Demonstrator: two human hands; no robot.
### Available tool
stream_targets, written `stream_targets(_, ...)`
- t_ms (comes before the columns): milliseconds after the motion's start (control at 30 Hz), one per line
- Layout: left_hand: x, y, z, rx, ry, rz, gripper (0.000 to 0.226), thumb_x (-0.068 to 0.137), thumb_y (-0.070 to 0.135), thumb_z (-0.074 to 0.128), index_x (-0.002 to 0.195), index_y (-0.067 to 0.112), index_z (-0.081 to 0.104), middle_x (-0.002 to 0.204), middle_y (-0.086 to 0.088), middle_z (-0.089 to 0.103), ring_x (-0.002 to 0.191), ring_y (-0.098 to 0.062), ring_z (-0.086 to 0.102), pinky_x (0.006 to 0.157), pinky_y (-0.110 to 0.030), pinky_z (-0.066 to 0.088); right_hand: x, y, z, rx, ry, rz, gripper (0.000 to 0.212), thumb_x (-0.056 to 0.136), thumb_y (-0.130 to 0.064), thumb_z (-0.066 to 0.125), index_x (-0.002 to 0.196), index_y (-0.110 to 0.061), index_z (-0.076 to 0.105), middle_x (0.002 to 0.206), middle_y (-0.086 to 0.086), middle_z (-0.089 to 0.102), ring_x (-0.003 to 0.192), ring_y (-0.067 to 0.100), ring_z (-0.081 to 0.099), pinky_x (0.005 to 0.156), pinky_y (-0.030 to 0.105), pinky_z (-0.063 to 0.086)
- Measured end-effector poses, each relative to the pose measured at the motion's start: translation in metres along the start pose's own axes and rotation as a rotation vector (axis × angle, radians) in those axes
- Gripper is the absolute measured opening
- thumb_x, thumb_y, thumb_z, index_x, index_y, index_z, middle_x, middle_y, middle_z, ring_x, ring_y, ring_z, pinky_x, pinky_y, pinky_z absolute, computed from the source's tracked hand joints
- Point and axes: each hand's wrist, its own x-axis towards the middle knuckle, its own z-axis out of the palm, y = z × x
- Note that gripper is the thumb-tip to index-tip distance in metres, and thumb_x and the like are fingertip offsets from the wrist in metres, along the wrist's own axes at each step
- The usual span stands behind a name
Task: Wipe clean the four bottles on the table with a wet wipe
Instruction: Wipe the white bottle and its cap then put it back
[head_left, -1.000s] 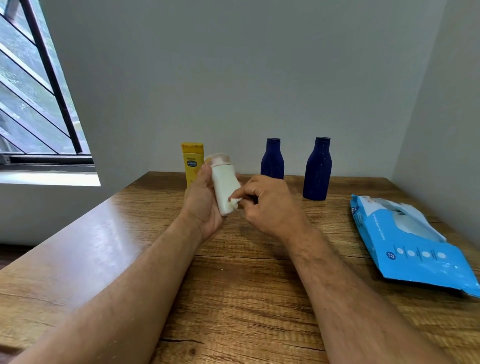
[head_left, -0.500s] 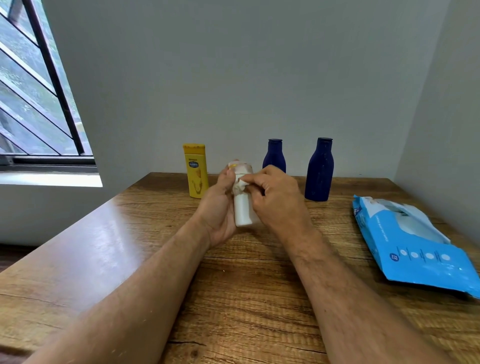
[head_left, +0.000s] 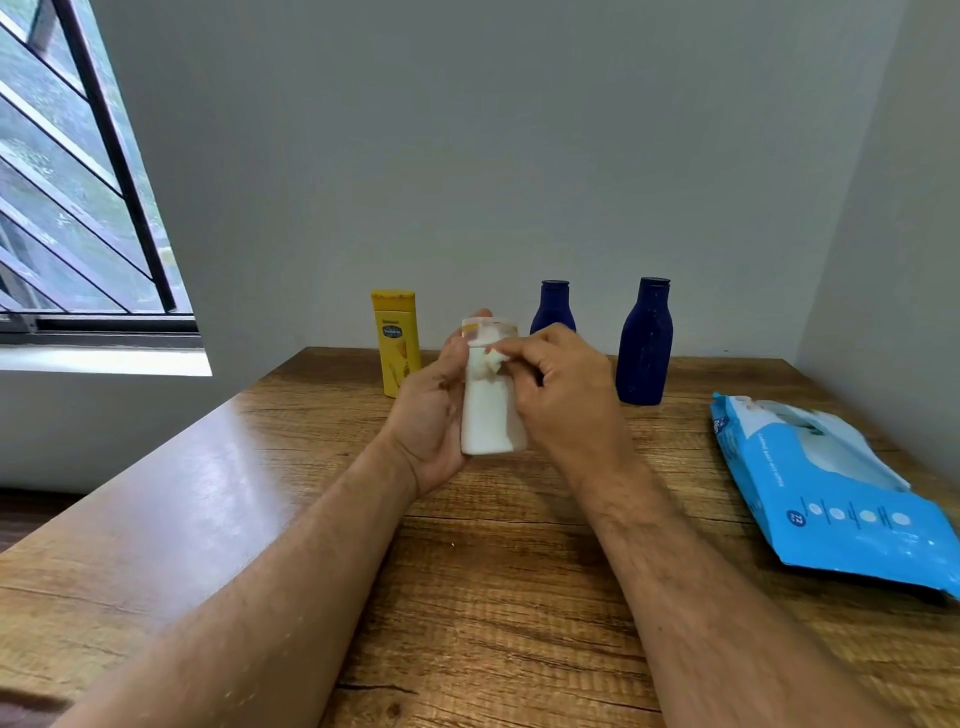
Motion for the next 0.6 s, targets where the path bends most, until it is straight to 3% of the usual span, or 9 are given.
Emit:
stream_targets(100, -0.001, 0.002, 0.001, -0.005, 0.031, 0.009, 0.042, 0.108, 0.039, 0.034, 0.138, 0.024, 0.058, 0.125, -0.011, 0.068, 0.107, -0.026, 0.067, 0.101, -0.053, 0.047, 0.001, 0.002, -0.002, 0.001, 0.071, -0.001, 0.021, 0.095, -0.015, 0.063, 0.112, -0.016, 0.073, 0.097, -0.004, 0.06, 0.091, 0.007, 0.058, 0.08, 0.018, 0.054)
stream_targets(200, 0.0, 0.007, -0.005, -0.058, 0.139, 0.028, 0.048, 0.106, 0.044, 0.035, 0.115, 0.017, 0.073, 0.107, -0.015, 0.072, 0.095, -0.028, 0.069, 0.091, -0.049, 0.054, -0.001, 0.002, -0.002, 0.028, -0.074, -0.006, 0.02, 0.092, -0.01, 0.066, 0.108, -0.017, 0.075, 0.098, -0.005, 0.062, 0.094, 0.005, 0.059, 0.084, 0.016, 0.053)
stream_targets(300, 0.001, 0.012, -0.01, -0.068, 0.234, 0.035, 0.059, 0.106, 0.05, 0.031, 0.134, 0.004, 0.056, 0.108, -0.02, 0.071, 0.097, -0.032, 0.068, 0.089, -0.05, 0.055, -0.003, 0.001, -0.002, 0.029, -0.23, -0.018, 0.023, 0.088, -0.006, 0.067, 0.103, -0.02, 0.077, 0.099, -0.009, 0.064, 0.092, 0.001, 0.06, 0.084, 0.011, 0.05)
stream_targets(367, 0.001, 0.012, -0.01, -0.053, 0.277, 0.037, 0.062, 0.106, 0.05, 0.029, 0.137, 0.002, 0.052, 0.108, -0.021, 0.072, 0.098, -0.033, 0.069, 0.087, -0.051, 0.056, -0.003, 0.001, -0.002, 0.033, -0.275, -0.017, 0.024, 0.087, -0.003, 0.067, 0.101, -0.019, 0.078, 0.098, -0.011, 0.064, 0.089, -0.005, 0.058, 0.081, 0.005, 0.047)
stream_targets(500, -0.003, 0.01, -0.006, 0.005, 0.28, -0.001, 0.051, 0.107, 0.044, 0.033, 0.124, 0.004, 0.06, 0.103, -0.018, 0.074, 0.089, -0.029, 0.073, 0.074, -0.043, 0.062, -0.001, 0.002, -0.001, 0.142, -0.192, 0.06, 0.02, 0.088, -0.007, 0.068, 0.102, -0.017, 0.078, 0.097, -0.012, 0.065, 0.094, -0.005, 0.06, 0.082, 0.005, 0.046)
stream_targets(600, -0.005, 0.006, -0.001, 0.072, 0.266, -0.046, 0.045, 0.107, 0.041, 0.037, 0.125, 0.008, 0.061, 0.105, -0.016, 0.073, 0.088, -0.027, 0.072, 0.084, -0.045, 0.057, 0.002, 0.002, -0.002, 0.189, -0.063, 0.121, 0.022, 0.091, -0.018, 0.069, 0.112, -0.02, 0.073, 0.1, -0.009, 0.065, 0.093, 0.001, 0.061, 0.079, 0.011, 0.049)
